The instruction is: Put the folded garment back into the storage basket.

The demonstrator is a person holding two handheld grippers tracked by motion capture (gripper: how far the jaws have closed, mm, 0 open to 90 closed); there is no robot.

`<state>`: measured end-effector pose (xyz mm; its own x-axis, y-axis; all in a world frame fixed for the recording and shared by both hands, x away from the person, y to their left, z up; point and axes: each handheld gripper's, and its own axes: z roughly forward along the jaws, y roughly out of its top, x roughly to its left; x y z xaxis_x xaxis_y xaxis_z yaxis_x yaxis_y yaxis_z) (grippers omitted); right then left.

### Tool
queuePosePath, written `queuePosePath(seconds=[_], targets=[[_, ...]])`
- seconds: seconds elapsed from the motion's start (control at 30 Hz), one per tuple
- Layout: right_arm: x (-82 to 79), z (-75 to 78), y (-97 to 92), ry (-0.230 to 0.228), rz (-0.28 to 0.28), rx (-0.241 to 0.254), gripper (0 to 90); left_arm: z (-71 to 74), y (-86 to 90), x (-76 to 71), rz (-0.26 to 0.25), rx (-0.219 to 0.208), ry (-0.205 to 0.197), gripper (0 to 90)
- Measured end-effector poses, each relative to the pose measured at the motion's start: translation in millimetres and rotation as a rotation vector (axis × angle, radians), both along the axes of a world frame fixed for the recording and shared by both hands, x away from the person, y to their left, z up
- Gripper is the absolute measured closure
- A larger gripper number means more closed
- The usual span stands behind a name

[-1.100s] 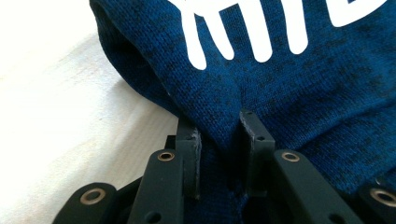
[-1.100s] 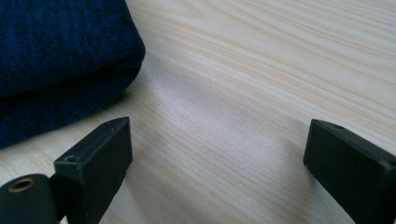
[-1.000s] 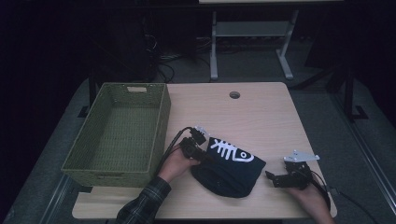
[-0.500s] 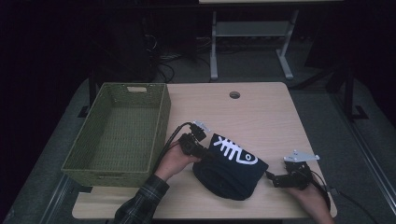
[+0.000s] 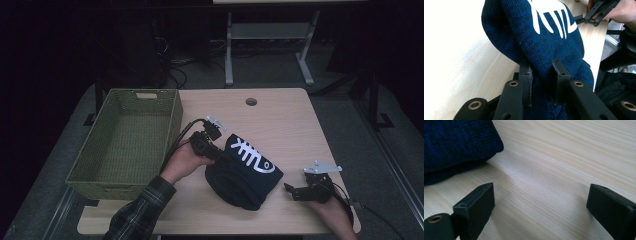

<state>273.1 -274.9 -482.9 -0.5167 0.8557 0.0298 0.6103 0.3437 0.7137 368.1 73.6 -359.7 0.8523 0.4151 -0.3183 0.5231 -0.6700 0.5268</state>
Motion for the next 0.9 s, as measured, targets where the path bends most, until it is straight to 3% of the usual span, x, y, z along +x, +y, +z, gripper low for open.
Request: queuePosePath(seconds=[0.23, 0.9], targets=[[0.0, 0.0, 0.0, 0.0, 0.0, 0.0, 7.5, 13.7, 1.1, -0.3, -0.011, -0.005, 0.02, 73.9], [0.0, 0.0, 0.0, 0.0, -0.001, 0.0, 7.5, 73.5, 20.9, -3.7, -0.018, -0.019, -0.022, 73.9]])
